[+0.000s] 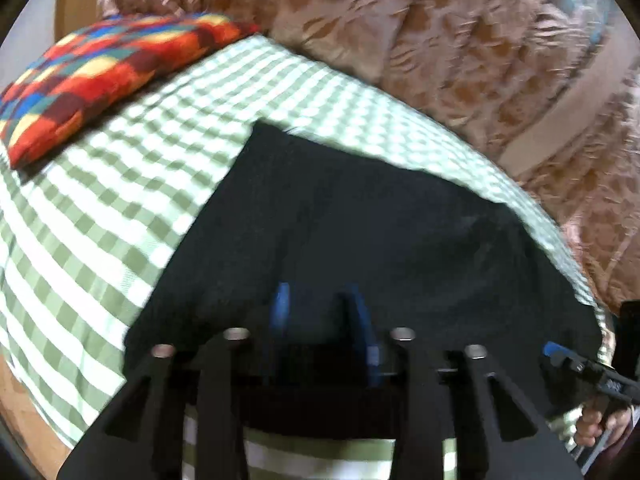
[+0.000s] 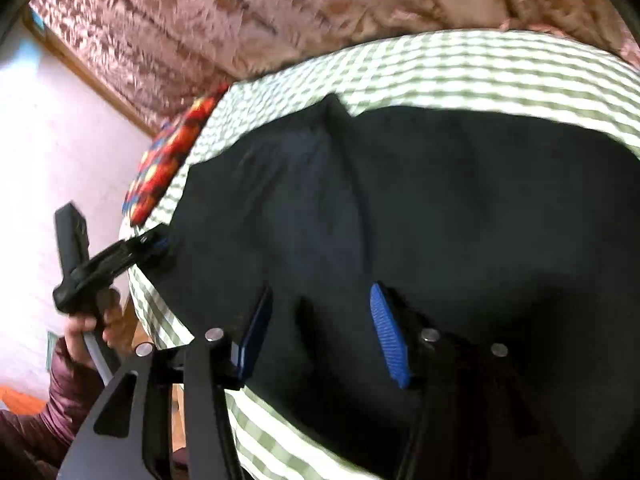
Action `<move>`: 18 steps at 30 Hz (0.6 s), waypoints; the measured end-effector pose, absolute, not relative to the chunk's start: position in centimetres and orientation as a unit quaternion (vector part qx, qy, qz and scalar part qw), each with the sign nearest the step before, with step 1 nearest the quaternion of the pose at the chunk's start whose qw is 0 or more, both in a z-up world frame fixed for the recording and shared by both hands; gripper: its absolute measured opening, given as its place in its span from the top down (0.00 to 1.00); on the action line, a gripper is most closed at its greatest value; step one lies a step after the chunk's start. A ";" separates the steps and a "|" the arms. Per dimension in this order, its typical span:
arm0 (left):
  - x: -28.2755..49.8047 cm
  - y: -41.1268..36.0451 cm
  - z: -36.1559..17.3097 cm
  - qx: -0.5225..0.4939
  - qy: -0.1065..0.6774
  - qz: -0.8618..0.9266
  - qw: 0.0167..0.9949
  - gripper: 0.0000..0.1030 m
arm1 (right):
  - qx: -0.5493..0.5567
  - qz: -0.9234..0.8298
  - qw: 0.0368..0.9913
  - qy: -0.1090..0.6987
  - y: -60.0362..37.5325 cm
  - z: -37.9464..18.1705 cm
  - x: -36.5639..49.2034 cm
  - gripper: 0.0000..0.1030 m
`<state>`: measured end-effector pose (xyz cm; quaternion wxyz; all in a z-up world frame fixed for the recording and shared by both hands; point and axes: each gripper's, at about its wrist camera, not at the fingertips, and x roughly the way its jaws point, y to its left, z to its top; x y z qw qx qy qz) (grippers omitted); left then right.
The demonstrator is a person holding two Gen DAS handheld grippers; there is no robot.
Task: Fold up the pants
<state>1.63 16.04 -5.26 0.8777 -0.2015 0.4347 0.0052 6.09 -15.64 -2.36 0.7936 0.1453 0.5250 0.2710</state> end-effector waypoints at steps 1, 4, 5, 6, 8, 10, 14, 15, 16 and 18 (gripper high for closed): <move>1.1 15.2 -4.6 -0.202 0.425 -0.014 0.882 0.62 | 0.158 0.266 0.796 0.520 -16.7 -2.0 5.8 0.51; 0.1 11.7 -3.0 -0.174 0.403 -0.080 0.895 0.62 | 0.206 0.234 0.814 0.491 -21.7 -0.6 4.4 0.51; -0.3 10.4 -2.7 -0.163 0.398 -0.105 0.897 0.61 | 0.221 0.218 0.820 0.481 -23.7 -0.3 3.8 0.50; -0.6 8.8 -2.5 -0.150 0.398 -0.140 0.894 0.58 | 0.242 0.193 0.827 0.470 -26.4 0.1 3.1 0.49; -1.0 6.1 -2.5 -0.128 0.406 -0.193 0.884 0.53 | 0.276 0.139 0.838 0.449 -31.3 0.7 1.5 0.49; -1.7 3.1 -2.6 -0.094 0.411 -0.244 0.873 0.53 | 0.322 0.062 0.844 0.425 -37.7 0.7 -0.5 0.49; -2.7 -2.1 -3.3 -0.035 0.423 -0.317 0.848 0.53 | 0.407 -0.073 0.824 0.388 -48.0 -0.7 -3.6 0.51; -2.7 -3.0 -3.5 -0.025 0.425 -0.327 0.844 0.53 | 0.427 -0.109 0.815 0.377 -50.5 -1.4 -4.3 0.52; -2.8 -3.9 -3.7 -0.014 0.428 -0.336 0.839 0.53 | 0.437 -0.126 0.809 0.372 -52.0 -1.9 -4.5 0.52; -2.7 -5.0 -4.3 0.002 0.436 -0.345 0.832 0.53 | 0.451 -0.150 0.798 0.370 -54.7 -2.8 -4.3 0.55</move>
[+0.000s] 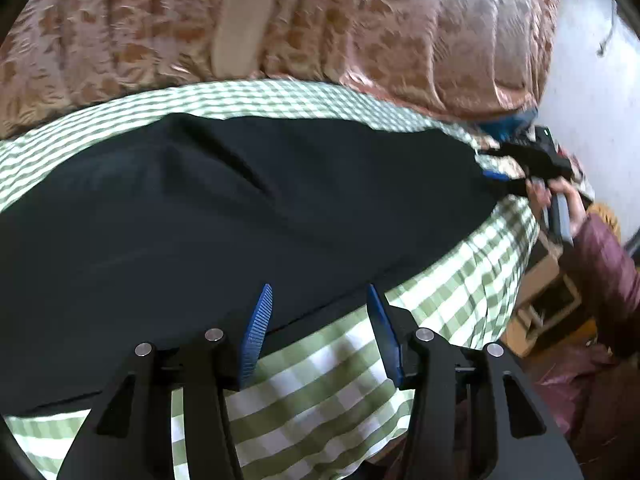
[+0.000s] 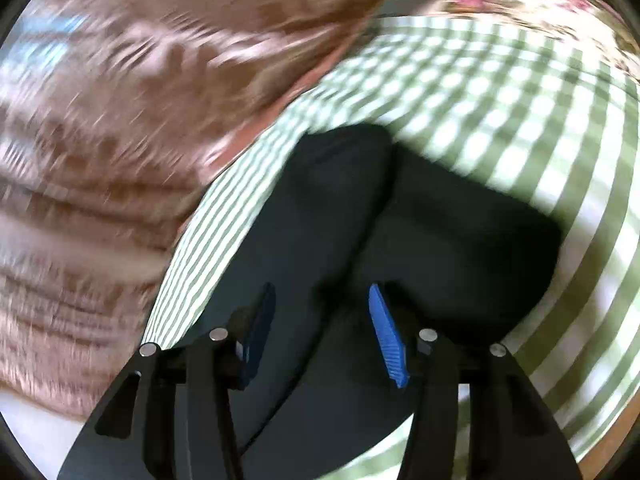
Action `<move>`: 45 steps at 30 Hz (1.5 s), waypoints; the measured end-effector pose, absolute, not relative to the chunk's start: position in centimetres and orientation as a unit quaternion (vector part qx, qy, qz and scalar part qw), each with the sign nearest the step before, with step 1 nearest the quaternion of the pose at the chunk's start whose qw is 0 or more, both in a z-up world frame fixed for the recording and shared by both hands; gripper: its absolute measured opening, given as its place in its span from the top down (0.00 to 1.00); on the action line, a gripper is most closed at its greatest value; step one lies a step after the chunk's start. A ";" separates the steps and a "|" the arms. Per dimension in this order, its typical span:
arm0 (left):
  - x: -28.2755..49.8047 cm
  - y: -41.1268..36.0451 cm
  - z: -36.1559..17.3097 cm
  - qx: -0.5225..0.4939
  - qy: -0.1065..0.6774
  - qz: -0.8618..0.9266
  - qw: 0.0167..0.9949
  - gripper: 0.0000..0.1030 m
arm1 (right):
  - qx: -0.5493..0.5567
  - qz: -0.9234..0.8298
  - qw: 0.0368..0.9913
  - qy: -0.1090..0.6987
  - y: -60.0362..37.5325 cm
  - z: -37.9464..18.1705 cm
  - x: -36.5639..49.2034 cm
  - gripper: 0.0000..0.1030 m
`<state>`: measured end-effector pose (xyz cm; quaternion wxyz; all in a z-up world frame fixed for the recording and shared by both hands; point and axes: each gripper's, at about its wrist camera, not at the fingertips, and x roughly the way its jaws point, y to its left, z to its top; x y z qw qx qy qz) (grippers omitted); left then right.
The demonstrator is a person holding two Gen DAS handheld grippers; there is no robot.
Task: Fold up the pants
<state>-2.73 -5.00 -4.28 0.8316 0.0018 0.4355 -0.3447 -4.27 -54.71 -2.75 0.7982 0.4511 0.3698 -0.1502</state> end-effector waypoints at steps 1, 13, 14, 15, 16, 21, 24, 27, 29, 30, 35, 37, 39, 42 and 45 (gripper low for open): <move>-2.6 -5.5 -4.5 0.010 0.441 -0.350 0.827 0.53 | 0.458 -0.159 0.793 0.369 -55.7 -3.2 -3.9 0.55; -1.2 -6.3 -5.5 0.036 0.451 -0.332 0.828 0.79 | 0.367 -0.171 0.821 0.401 -56.4 -2.2 1.7 0.91; -1.1 -6.2 -5.4 0.036 0.448 -0.331 0.829 0.88 | 0.357 -0.164 0.830 0.396 -56.0 -1.3 1.7 0.91; -1.1 -6.1 -5.2 0.037 0.443 -0.333 0.832 0.90 | 0.347 -0.157 0.839 0.389 -55.5 0.0 1.1 0.91; -1.0 -5.9 -5.0 0.031 0.439 -0.335 0.833 0.93 | 0.341 -0.154 0.844 0.383 -55.3 0.9 0.6 0.91; -0.6 -4.3 -3.9 -0.009 0.422 -0.355 0.834 0.95 | 0.340 -0.160 0.851 0.366 -54.8 3.7 -3.2 0.92; -0.8 -3.2 -3.1 -0.034 0.413 -0.374 0.830 0.95 | 0.353 -0.175 0.842 0.370 -55.0 3.0 -5.7 0.92; -0.9 -2.1 -2.5 -0.058 0.409 -0.391 0.823 0.95 | 0.375 -0.192 0.821 0.385 -55.7 0.7 -7.6 0.92; -1.3 -2.2 -2.5 -0.052 0.411 -0.401 0.817 0.95 | 0.385 -0.200 0.810 0.395 -56.1 -0.9 -8.0 0.92; -1.4 -2.4 -2.6 -0.048 0.415 -0.405 0.814 0.95 | 0.386 -0.206 0.803 0.406 -56.3 -2.0 -8.2 0.92; -2.2 -4.0 -4.4 0.003 0.447 -0.401 0.800 0.95 | 0.435 -0.190 0.792 0.384 -57.3 -3.3 -9.4 0.84; -1.9 -4.1 -5.2 0.002 0.459 -0.394 0.796 0.95 | 0.449 -0.192 0.791 0.370 -57.9 -3.1 -9.9 0.78; -1.5 -3.9 -5.6 -0.016 0.469 -0.390 0.793 0.95 | 0.456 -0.197 0.791 0.359 -58.5 -2.8 -10.1 0.77; -1.2 -3.7 -5.4 -0.032 0.468 -0.392 0.792 0.93 | 0.444 -0.230 0.785 0.365 -59.2 -2.5 -10.2 0.87; -1.0 -2.5 -5.0 -0.057 0.470 -0.388 0.791 0.82 | 0.404 -0.252 0.786 0.395 -58.7 -2.7 -9.4 0.89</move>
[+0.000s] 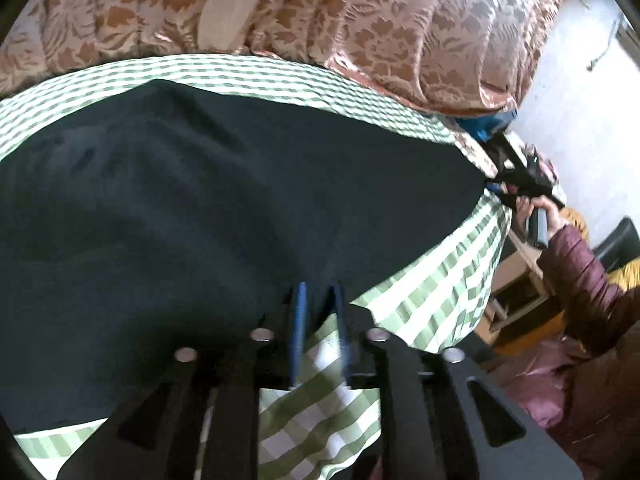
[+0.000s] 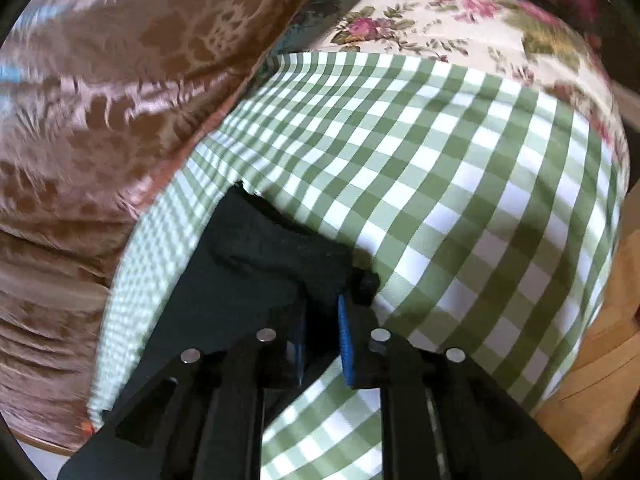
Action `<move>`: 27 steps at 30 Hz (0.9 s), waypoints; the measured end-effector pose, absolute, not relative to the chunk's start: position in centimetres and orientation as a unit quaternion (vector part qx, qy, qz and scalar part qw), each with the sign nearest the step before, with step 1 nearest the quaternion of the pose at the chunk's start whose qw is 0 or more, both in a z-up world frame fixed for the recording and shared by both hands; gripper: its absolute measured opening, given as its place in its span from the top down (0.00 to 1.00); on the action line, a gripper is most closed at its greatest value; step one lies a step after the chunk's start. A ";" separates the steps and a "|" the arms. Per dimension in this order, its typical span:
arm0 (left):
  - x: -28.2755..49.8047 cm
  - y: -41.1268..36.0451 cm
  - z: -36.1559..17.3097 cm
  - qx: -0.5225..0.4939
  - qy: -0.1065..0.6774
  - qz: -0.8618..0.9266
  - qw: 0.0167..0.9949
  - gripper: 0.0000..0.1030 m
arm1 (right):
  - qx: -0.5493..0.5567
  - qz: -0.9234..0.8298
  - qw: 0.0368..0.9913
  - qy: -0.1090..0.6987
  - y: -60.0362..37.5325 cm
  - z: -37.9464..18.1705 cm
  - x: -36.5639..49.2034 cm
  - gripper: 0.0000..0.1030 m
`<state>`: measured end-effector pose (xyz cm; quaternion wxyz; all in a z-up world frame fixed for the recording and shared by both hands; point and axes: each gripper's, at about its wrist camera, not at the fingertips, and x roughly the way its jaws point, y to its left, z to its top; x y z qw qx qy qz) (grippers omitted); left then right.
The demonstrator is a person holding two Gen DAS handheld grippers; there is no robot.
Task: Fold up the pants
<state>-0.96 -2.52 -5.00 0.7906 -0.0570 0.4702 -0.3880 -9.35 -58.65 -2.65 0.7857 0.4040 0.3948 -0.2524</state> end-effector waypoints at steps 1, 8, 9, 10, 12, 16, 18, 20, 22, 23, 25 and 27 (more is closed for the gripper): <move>-0.9 -1.9 -4.8 -0.069 0.467 -0.388 0.791 0.81 | 0.392 -0.261 0.787 0.398 -58.3 -2.4 -9.3 0.89; 0.2 2.8 -4.8 -0.135 0.459 -0.323 0.817 0.81 | 0.337 -0.281 0.791 0.427 -57.4 -2.1 -8.8 0.79; 0.4 3.5 -5.1 -0.144 0.463 -0.304 0.820 0.81 | 0.337 -0.285 0.791 0.423 -57.3 -1.6 -9.0 0.55; 0.4 4.0 -5.1 -0.154 0.462 -0.293 0.822 0.81 | 0.321 -0.307 0.791 0.419 -57.1 -0.8 -9.2 0.43; 0.0 5.7 -4.9 -0.180 0.449 -0.272 0.832 0.81 | 0.268 -0.327 0.811 0.404 -55.6 1.3 -9.2 0.42; -1.1 9.3 -4.5 -0.209 0.434 -0.223 0.847 0.81 | 0.230 -0.213 0.859 0.404 -50.1 3.9 -7.5 0.43; -1.5 11.3 -4.4 -0.220 0.433 -0.195 0.852 0.81 | 0.207 -0.122 0.873 0.424 -45.6 4.2 -5.4 0.43; -1.7 13.3 -4.4 -0.225 0.433 -0.157 0.858 0.81 | 0.195 -0.039 0.874 0.443 -41.1 3.8 -3.7 0.43; -2.5 15.9 -4.2 -0.249 0.427 -0.115 0.862 0.81 | 0.178 0.050 0.862 0.472 -35.4 2.8 -2.0 0.43; -3.2 17.7 -4.3 -0.269 0.418 -0.082 0.864 0.81 | 0.164 0.083 0.856 0.484 -32.9 2.3 -1.4 0.43; -4.4 20.4 -4.5 -0.301 0.407 -0.038 0.862 0.81 | 0.137 0.146 0.841 0.502 -27.7 1.2 -0.4 0.43; -5.9 23.1 -4.5 -0.331 0.395 0.011 0.857 0.81 | 0.129 0.195 0.828 0.510 -23.6 0.6 -0.3 0.44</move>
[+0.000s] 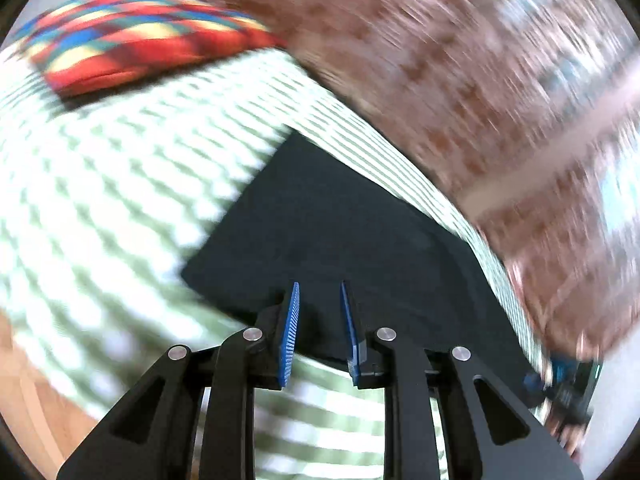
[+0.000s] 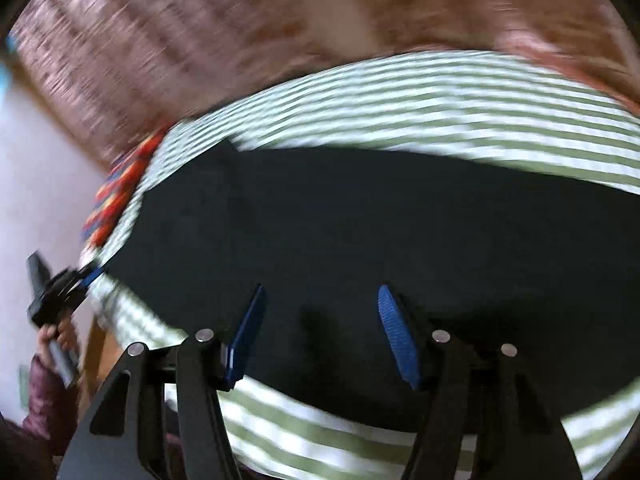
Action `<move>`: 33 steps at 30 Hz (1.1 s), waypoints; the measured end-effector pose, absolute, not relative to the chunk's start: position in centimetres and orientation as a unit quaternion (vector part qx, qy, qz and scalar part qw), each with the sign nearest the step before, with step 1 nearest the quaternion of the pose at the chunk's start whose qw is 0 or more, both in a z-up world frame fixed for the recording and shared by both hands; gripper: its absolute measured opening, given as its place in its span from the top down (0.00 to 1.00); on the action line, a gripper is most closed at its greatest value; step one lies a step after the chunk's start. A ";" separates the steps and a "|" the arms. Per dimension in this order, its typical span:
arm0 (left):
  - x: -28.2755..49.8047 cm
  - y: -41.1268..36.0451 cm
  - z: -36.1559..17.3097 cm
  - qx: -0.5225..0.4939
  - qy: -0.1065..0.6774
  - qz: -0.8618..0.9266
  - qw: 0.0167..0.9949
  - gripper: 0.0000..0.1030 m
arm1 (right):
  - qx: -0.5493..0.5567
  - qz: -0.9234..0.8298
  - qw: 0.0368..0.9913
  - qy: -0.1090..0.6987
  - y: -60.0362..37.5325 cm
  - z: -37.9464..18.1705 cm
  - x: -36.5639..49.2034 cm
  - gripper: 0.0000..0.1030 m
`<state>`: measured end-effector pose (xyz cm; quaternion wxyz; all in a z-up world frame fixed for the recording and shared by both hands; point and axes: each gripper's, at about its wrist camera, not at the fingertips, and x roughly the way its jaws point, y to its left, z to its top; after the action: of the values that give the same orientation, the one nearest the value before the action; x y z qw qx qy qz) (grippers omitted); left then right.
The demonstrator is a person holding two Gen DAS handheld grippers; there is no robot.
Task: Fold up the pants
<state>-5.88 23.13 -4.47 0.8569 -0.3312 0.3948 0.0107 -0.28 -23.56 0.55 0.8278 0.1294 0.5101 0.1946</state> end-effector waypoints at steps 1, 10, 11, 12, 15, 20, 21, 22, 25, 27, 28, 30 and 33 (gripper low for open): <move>-6.3 24.1 -4.5 -0.336 0.392 0.028 0.856 0.81 | 0.124 0.210 0.824 0.511 -22.3 0.4 -0.1 0.45; -6.4 25.5 -4.8 -0.371 0.387 0.028 0.844 0.55 | 0.083 0.271 0.800 0.529 -15.5 -0.8 3.5 0.47; -6.3 25.4 -5.1 -0.375 0.387 0.029 0.842 0.55 | 0.084 0.276 0.799 0.527 -15.0 -0.7 3.8 0.47; -5.8 25.3 -5.4 -0.378 0.386 0.025 0.841 0.55 | 0.086 0.282 0.798 0.526 -14.5 -0.5 4.1 0.48; -4.4 24.9 -5.9 -0.343 0.397 0.041 0.850 0.81 | 0.070 0.297 0.794 0.526 -12.1 -0.8 5.2 0.48; -2.9 25.4 -5.4 -0.326 0.393 0.047 0.859 0.94 | 0.007 0.253 0.801 0.543 -9.1 -3.5 7.7 0.52; -3.0 25.5 -5.4 -0.323 0.394 0.048 0.859 0.94 | 0.013 0.251 0.800 0.545 -9.2 -4.1 8.0 0.52; -3.2 25.6 -5.5 -0.313 0.401 0.057 0.859 0.94 | 0.012 0.252 0.802 0.541 -9.2 -4.2 8.0 0.52; -3.2 26.0 -7.1 -0.289 0.429 0.079 0.852 0.94 | -0.013 0.250 0.807 0.534 -8.7 -4.2 7.5 0.51; -3.2 26.0 -7.7 -0.295 0.430 0.076 0.850 0.94 | -0.026 0.250 0.805 0.537 -8.3 -3.5 7.4 0.50; -3.2 25.9 -7.6 -0.290 0.429 0.077 0.852 0.94 | -0.027 0.255 0.805 0.535 -8.1 -3.2 7.4 0.50; -3.5 25.8 -7.3 -0.294 0.419 0.073 0.856 0.94 | -0.031 0.269 0.811 0.520 -7.3 -1.7 7.9 0.50; -4.4 25.8 -6.8 -0.301 0.399 0.070 0.863 0.94 | -0.040 0.289 0.813 0.504 -5.0 0.0 9.6 0.51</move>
<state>-4.39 25.78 -6.84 0.8634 -0.3007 0.3990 0.0696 9.57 -5.00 -0.03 0.8128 -0.0402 0.5042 0.2890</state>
